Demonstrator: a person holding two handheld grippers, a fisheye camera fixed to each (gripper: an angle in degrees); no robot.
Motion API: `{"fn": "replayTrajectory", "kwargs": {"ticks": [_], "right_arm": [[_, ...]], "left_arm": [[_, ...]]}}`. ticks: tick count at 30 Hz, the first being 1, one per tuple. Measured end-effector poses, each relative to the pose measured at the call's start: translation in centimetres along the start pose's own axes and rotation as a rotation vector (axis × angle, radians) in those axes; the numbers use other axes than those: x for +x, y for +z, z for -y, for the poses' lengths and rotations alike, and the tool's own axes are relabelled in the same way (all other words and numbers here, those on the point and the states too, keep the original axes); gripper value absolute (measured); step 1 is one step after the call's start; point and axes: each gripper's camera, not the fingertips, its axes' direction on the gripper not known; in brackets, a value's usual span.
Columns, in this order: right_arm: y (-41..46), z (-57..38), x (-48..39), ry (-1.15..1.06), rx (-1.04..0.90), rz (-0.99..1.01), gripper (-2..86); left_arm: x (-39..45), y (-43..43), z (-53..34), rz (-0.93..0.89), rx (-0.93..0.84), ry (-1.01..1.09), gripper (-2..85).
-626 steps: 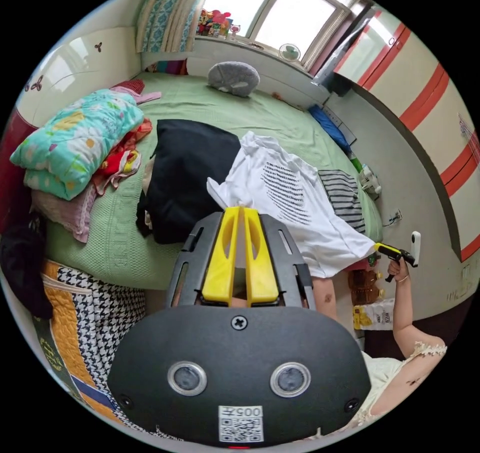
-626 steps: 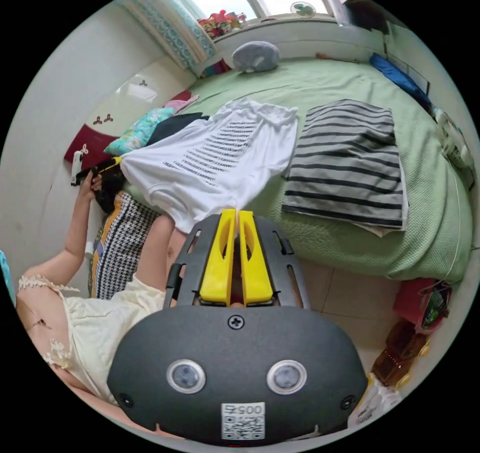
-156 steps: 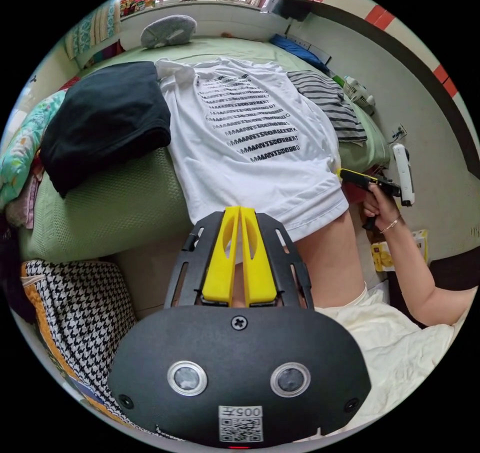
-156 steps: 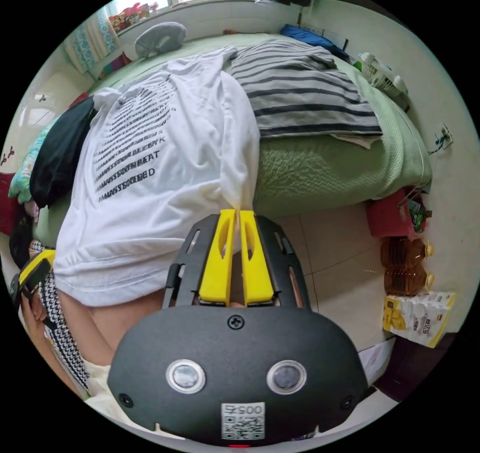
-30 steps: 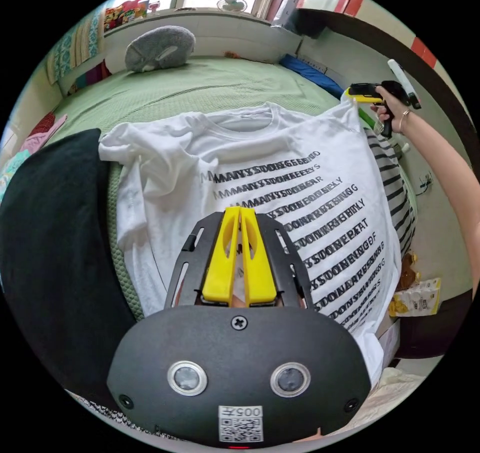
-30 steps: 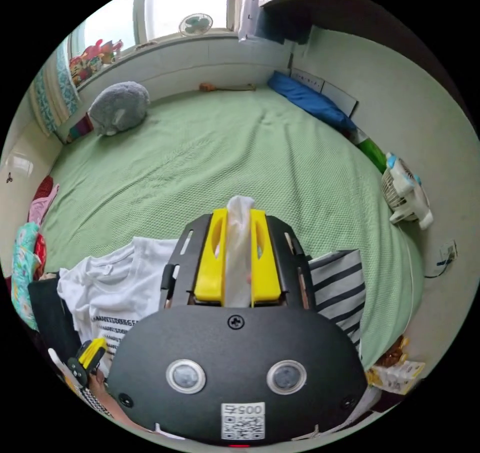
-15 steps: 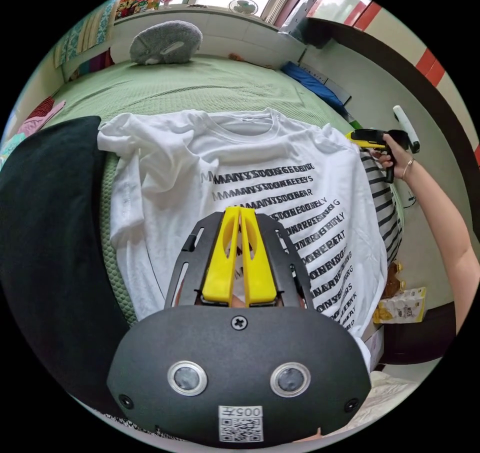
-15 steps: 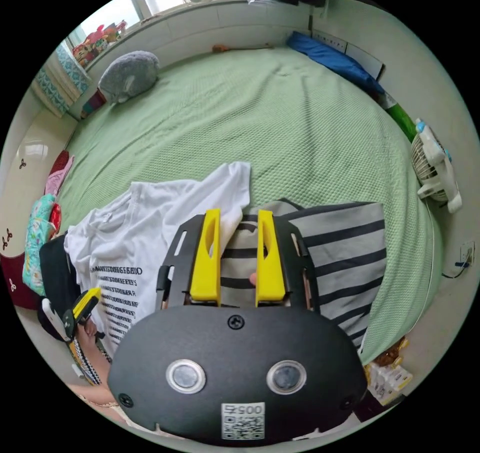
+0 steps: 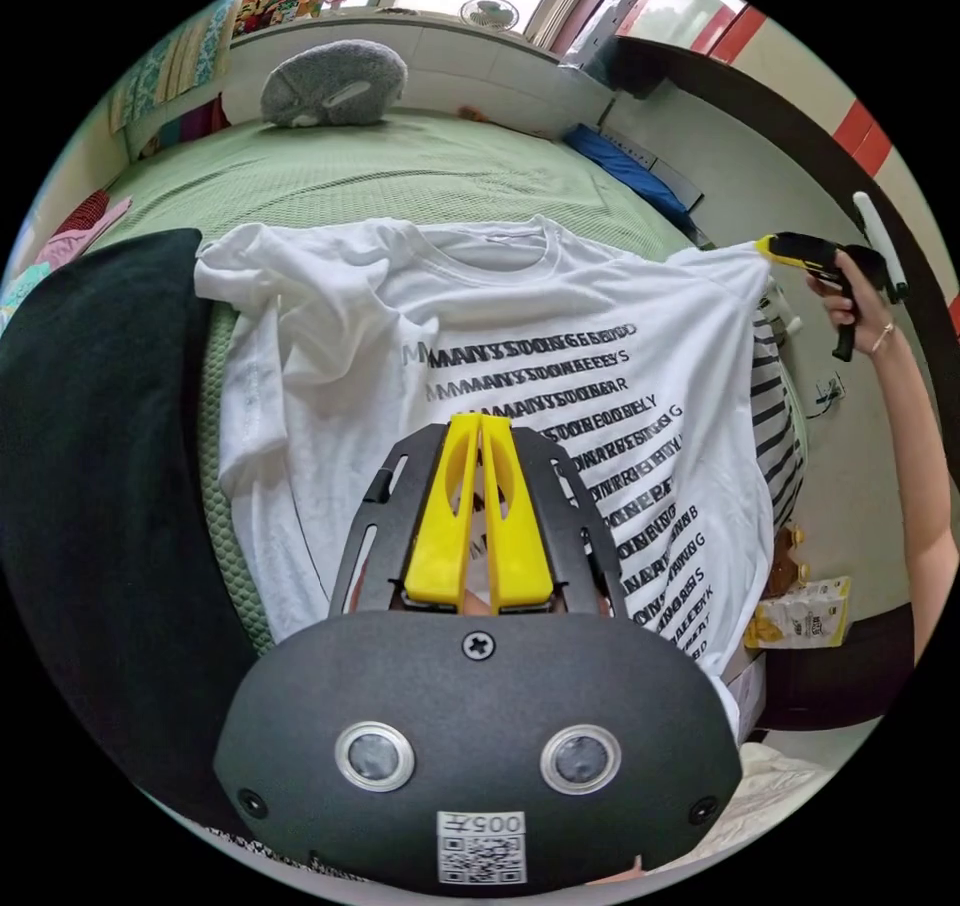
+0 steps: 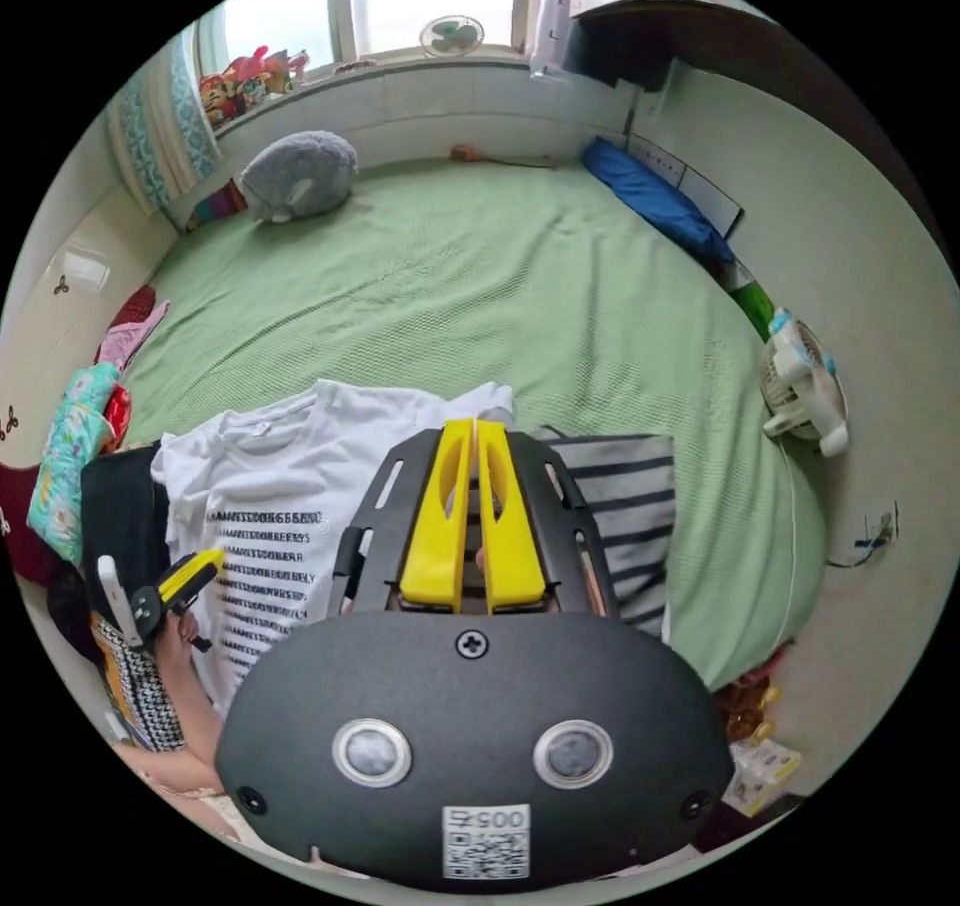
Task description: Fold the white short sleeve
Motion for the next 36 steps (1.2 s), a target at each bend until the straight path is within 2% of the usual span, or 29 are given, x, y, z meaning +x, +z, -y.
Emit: {"fn": "replayTrajectory", "kwargs": {"ticks": [7, 9, 12, 14, 16, 20, 24, 27, 29, 33, 35, 36], "right_arm": [[4.2, 0.0, 3.6, 0.123, -0.317, -0.019, 1.3], [4.8, 0.1, 3.5, 0.114, -0.322, 0.002, 2.1], [3.3, 1.3, 1.8, 0.059, -0.212, 0.177, 4.3], [0.9, 2.4, -1.4, -0.031, -0.016, 0.336, 6.2], [0.1, 3.0, -5.2, -0.138, 0.086, 0.417, 7.8], [3.5, 3.6, -17.2, -0.447, 0.033, 0.55, 10.6], [7.6, 3.1, -26.6, -0.574, -0.003, 0.614, 10.2], [11.3, 2.2, -33.1, -0.637, -0.123, 0.758, 10.2], [13.6, 1.6, -37.3, -0.703, -0.175, 0.724, 12.0], [17.6, 2.5, -40.6, -0.664, -0.239, 0.572, 13.8], [18.9, 4.7, -40.0, -0.486, -0.204, 0.382, 6.5], [19.0, 5.4, -39.4, -0.444, -0.199, 0.392, 5.8]], "left_arm": [[-1.3, -1.0, -0.8, 0.003, 0.004, -0.026, -0.6], [-1.9, -1.4, -1.1, -0.004, 0.018, -0.047, -0.6], [-3.0, -2.3, -1.6, -0.041, 0.043, -0.09, -0.6], [-3.9, -3.0, -2.1, -0.024, 0.057, -0.141, -0.6], [-4.5, -3.5, -2.5, 0.018, 0.079, -0.18, -0.6], [-5.5, -4.8, -3.6, 0.061, 0.109, -0.243, -0.4], [-5.7, -5.9, -4.5, 0.086, 0.151, -0.266, 0.5], [-5.6, -6.9, -5.2, 0.129, 0.193, -0.258, 0.4], [-5.6, -7.5, -5.7, 0.17, 0.194, -0.266, 0.5], [-5.9, -7.7, -6.5, 0.192, 0.193, -0.293, 0.6], [-5.9, -8.1, -6.9, 0.204, 0.185, -0.307, 0.6], [-6.0, -8.2, -7.0, 0.205, 0.183, -0.31, 0.6]]}}
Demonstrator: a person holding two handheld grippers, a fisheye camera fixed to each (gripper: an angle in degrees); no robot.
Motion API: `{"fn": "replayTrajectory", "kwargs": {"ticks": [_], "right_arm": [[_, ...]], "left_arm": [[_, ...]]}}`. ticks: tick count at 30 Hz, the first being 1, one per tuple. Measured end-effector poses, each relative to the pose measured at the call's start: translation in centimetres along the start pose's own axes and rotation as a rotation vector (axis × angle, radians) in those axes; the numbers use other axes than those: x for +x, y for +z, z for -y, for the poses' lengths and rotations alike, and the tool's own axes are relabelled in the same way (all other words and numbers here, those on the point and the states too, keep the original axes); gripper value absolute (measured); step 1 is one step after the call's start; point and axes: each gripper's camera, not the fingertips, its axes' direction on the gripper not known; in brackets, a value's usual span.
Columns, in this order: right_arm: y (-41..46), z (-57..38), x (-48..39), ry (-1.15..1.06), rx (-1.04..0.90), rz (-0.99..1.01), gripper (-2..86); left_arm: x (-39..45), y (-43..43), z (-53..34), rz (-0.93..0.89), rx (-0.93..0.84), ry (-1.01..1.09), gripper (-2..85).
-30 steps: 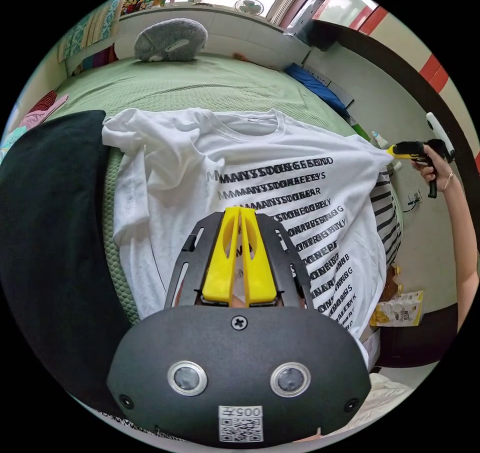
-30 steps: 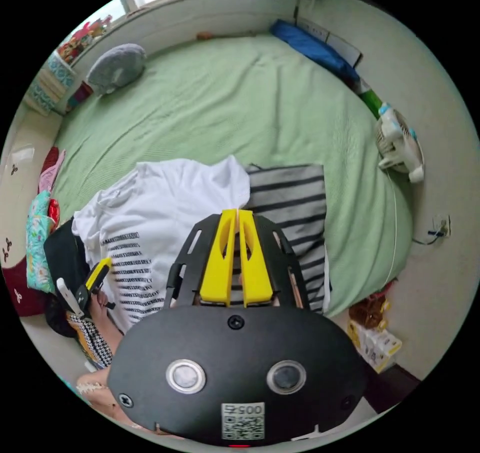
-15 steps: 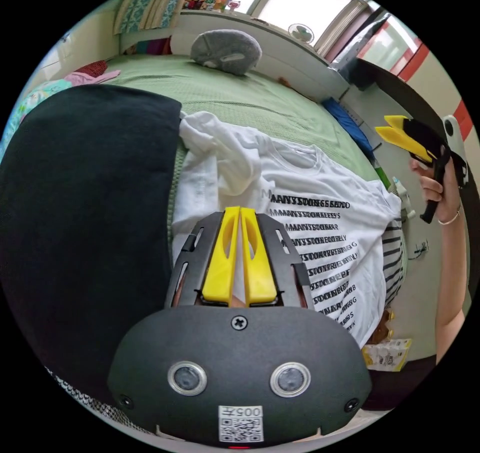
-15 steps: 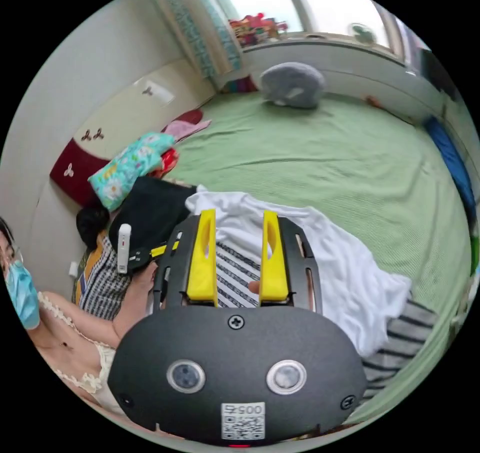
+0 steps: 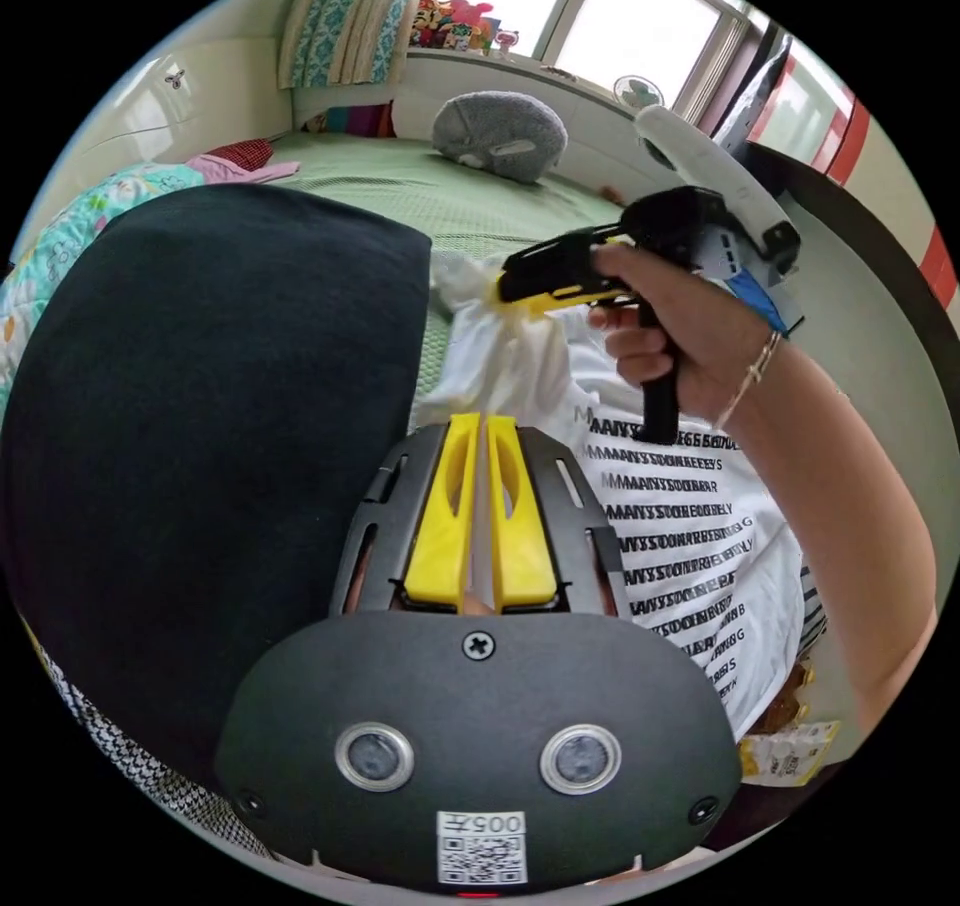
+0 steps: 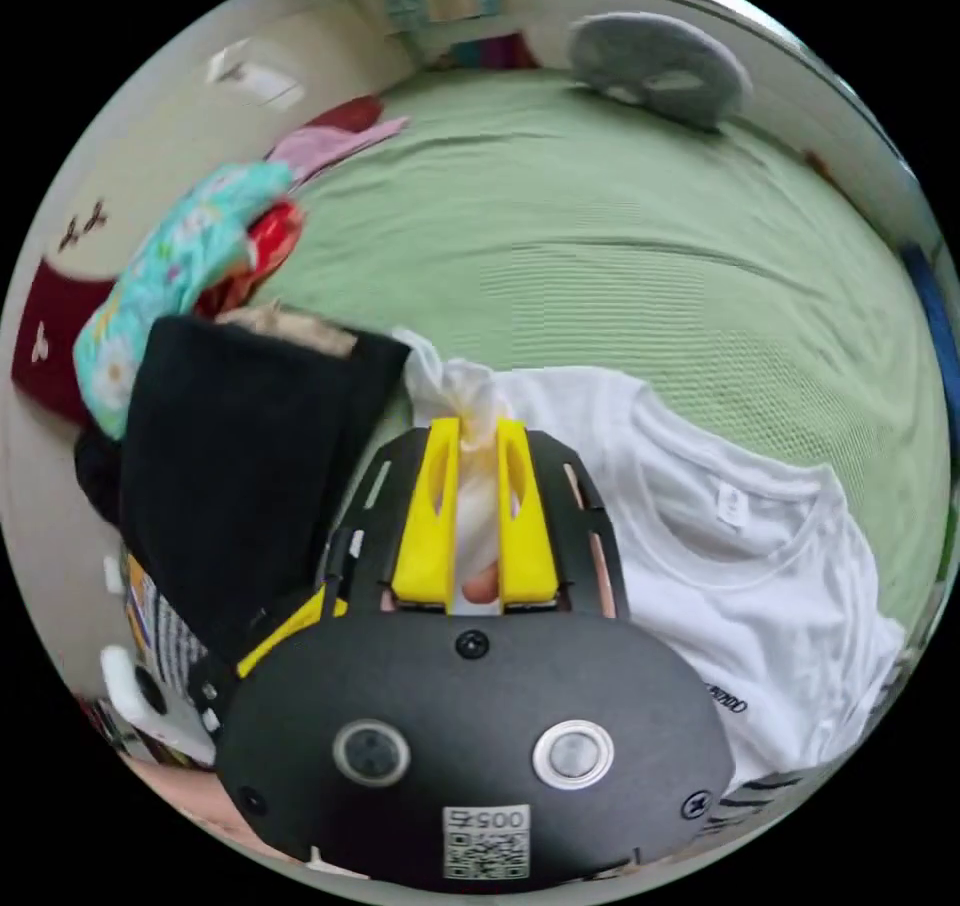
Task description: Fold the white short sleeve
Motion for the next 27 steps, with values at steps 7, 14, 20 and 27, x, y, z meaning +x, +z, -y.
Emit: {"fn": "replayTrajectory", "kwargs": {"ticks": [7, 14, 20, 27], "right_arm": [[-1.5, 0.4, 8.6, 0.254, 0.032, 0.417, 4.0], [-4.0, -1.0, 6.4, 0.063, 0.114, 0.48, 8.7], [-3.7, 1.0, 0.2, -0.077, 0.082, 0.366, 11.5], [-0.7, 1.7, -2.5, -0.051, -0.037, 0.211, 9.0]], "left_arm": [[-0.4, -1.1, -1.2, -0.013, -0.012, -0.009, 0.8], [-0.3, -2.8, -2.6, -0.02, 0.011, -0.005, 2.0], [-0.2, -3.8, -3.7, 0.014, 0.005, 0.003, 4.7], [-0.4, -4.7, -4.9, 0.001, -0.002, -0.013, 4.9]]}}
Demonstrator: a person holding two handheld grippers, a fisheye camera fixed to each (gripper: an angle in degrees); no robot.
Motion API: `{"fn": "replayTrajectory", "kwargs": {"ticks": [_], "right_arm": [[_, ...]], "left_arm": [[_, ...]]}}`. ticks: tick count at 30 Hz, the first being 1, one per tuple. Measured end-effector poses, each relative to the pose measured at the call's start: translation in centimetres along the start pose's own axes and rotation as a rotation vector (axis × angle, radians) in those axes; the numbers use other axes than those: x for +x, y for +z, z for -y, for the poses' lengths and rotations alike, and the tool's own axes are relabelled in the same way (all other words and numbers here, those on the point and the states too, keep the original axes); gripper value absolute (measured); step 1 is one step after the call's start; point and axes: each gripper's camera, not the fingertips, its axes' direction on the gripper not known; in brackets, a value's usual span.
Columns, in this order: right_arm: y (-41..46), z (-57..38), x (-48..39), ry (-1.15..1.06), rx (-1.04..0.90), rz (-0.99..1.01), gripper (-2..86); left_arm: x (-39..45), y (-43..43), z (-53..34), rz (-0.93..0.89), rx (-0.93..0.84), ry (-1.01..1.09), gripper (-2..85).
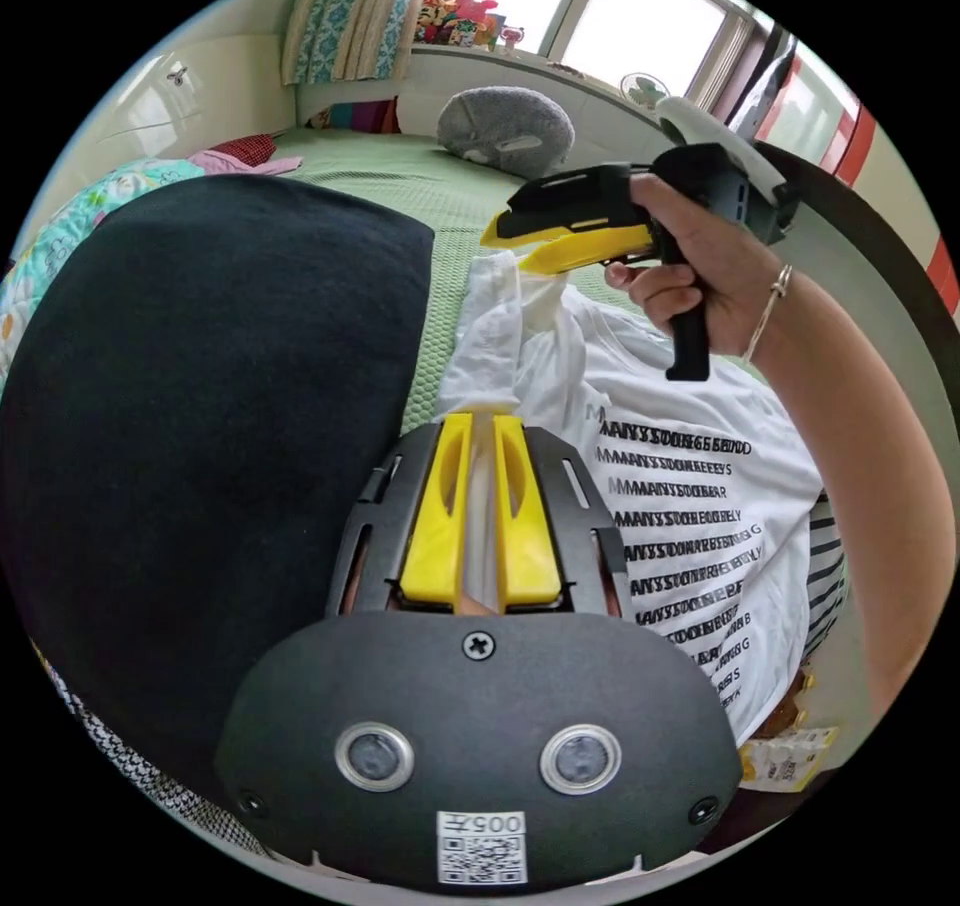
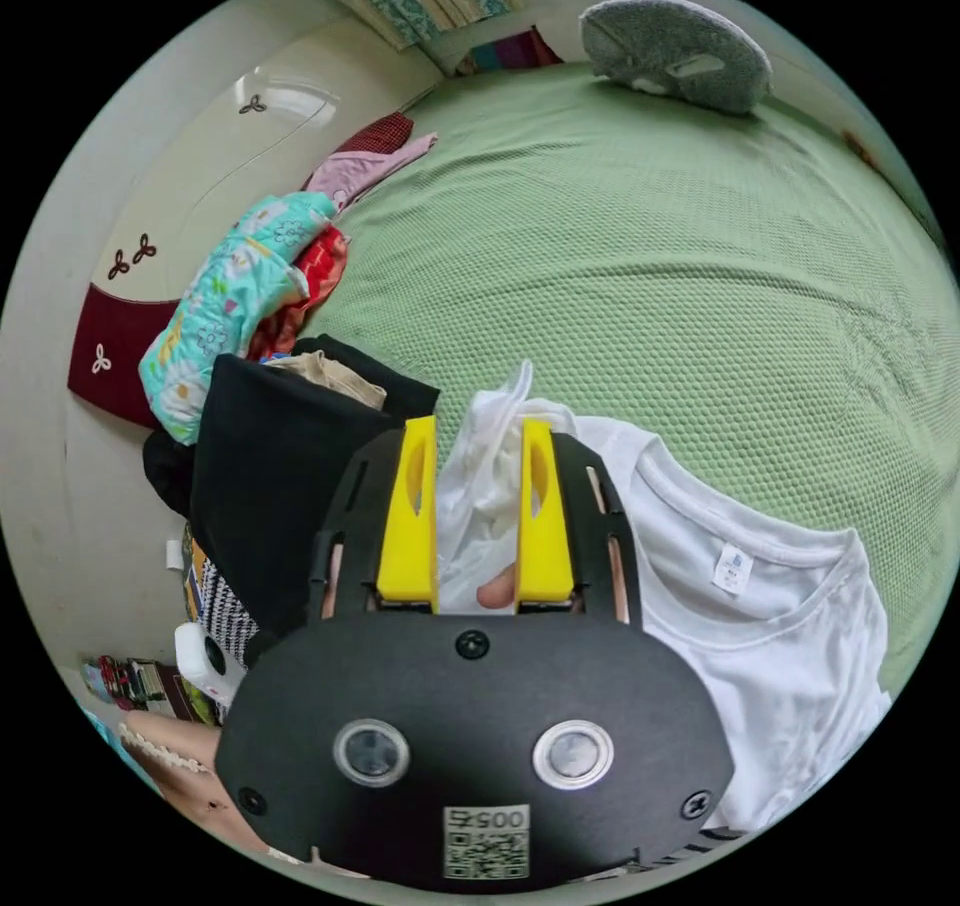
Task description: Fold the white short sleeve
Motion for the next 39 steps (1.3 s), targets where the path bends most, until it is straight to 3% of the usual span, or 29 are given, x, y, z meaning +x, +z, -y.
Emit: {"fn": "replayTrajectory", "kwargs": {"ticks": [4, 8, 19, 24, 26, 30, 33, 37, 39], "right_arm": [[-0.5, -0.7, -0.9, 0.035, 0.048, 0.081, 0.4], [-3.7, -2.1, -3.5, -0.016, 0.128, 0.158, -0.7], [-5.1, -2.7, -19.0, -0.24, 0.12, 0.349, -0.3], [-3.1, -3.1, -24.1, -0.292, 0.023, 0.31, 4.4], [-5.3, -5.3, -26.2, -0.364, 0.075, 0.349, 6.4], [-10.7, -12.3, -28.3, -0.433, 0.212, 0.152, 6.1], [-13.8, -20.4, -27.5, -0.338, 0.272, -0.118, 4.3], [-13.1, -34.6, -22.8, 0.044, 0.175, -0.397, 0.0], [-11.5, -41.4, -21.8, 0.142, 0.092, -0.51, -0.6]], "left_arm": [[0.0, -1.1, -1.0, -0.022, 0.019, 0.002, 3.8], [0.1, -2.8, -2.1, -0.068, 0.066, 0.009, 2.4], [1.5, -7.7, -5.6, -0.08, 0.171, 0.065, 1.3], [1.6, -8.5, -6.7, -0.063, 0.163, 0.019, 1.2], [1.7, -9.1, -7.3, -0.052, 0.177, 0.002, 0.9], [1.9, -9.3, -7.9, -0.032, 0.15, -0.025, 0.0], [2.7, -9.2, -8.6, -0.056, 0.109, -0.021, -0.3], [4.7, -9.6, -10.5, -0.129, 0.071, -0.003, -0.5], [6.2, -9.6, -11.4, -0.069, -0.019, 0.061, -0.5]]}}
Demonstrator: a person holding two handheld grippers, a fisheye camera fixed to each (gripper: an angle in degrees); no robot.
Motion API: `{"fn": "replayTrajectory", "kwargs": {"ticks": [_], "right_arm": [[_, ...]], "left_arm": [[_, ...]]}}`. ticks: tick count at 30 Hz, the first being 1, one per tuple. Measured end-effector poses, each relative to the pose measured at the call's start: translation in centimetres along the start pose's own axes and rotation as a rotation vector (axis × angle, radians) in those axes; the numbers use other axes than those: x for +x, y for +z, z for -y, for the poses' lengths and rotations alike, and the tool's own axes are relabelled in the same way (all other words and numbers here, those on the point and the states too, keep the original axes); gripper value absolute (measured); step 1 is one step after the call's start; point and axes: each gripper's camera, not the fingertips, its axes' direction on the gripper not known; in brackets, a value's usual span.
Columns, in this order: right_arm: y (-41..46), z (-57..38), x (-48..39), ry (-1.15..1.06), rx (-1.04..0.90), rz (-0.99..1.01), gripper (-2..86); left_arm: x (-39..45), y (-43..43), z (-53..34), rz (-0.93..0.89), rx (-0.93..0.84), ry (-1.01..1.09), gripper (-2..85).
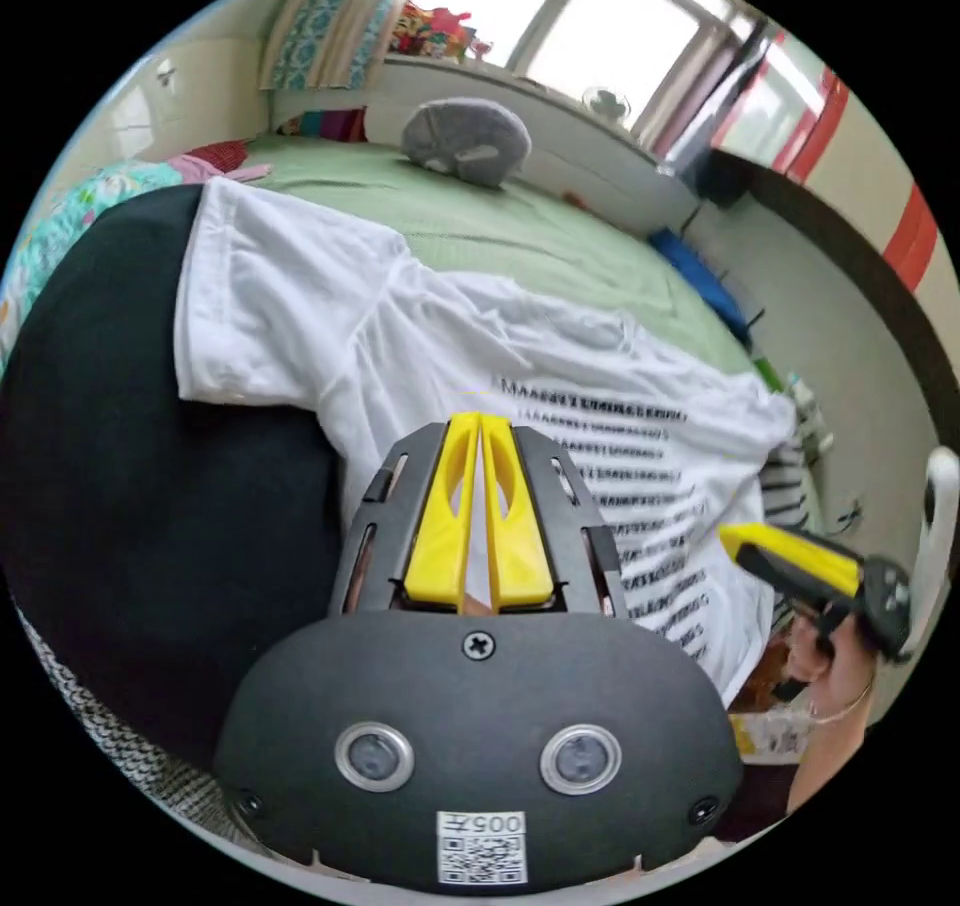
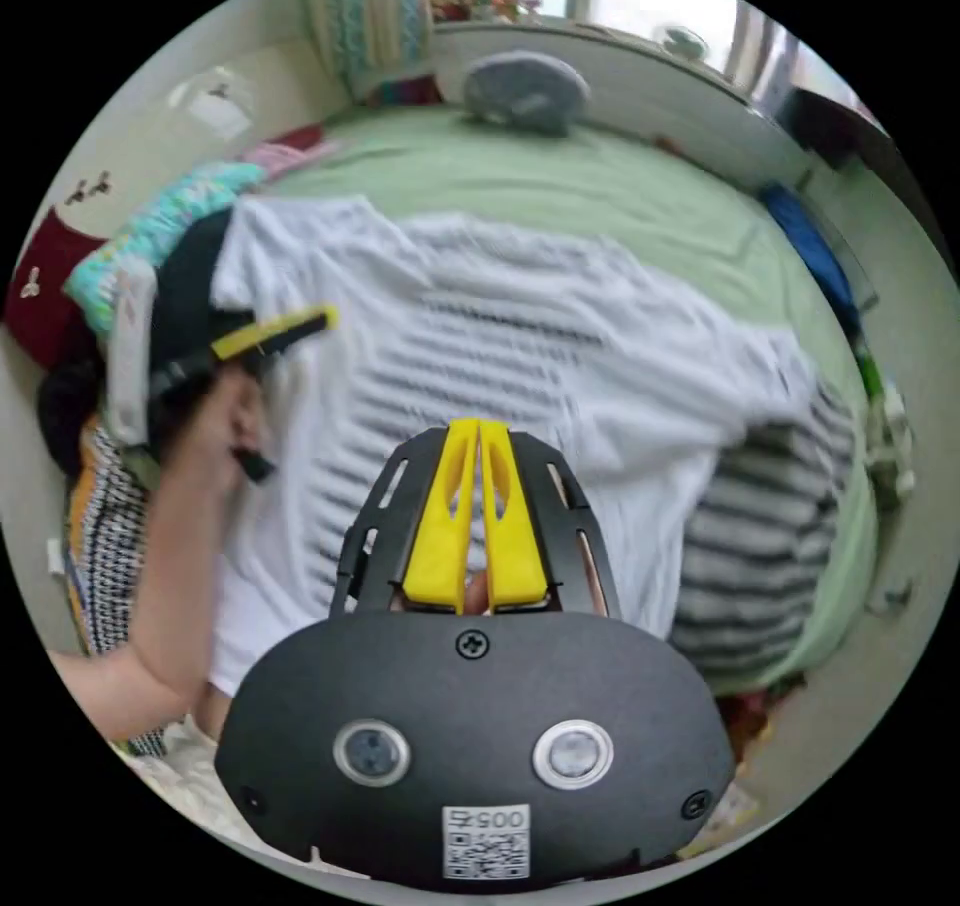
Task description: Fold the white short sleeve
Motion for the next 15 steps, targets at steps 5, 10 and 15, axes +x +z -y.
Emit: {"fn": "replayTrajectory", "kwargs": {"ticks": [5, 10, 15], "right_arm": [[-1.0, -17.0, 0.7, 0.191, -0.019, -0.252, -0.9], [-2.4, -23.9, -0.1, 0.294, -0.108, -0.168, -1.1], [-7.3, -25.1, -2.8, 0.302, -0.104, -0.168, -1.0]], "left_arm": [[4.4, -4.5, -7.1, -0.026, -0.132, 0.126, -0.5], [7.8, -8.8, -12.7, 0.036, -0.162, 0.227, -0.6], [8.9, -12.2, -16.8, 0.023, -0.212, 0.2, -0.5]]}}
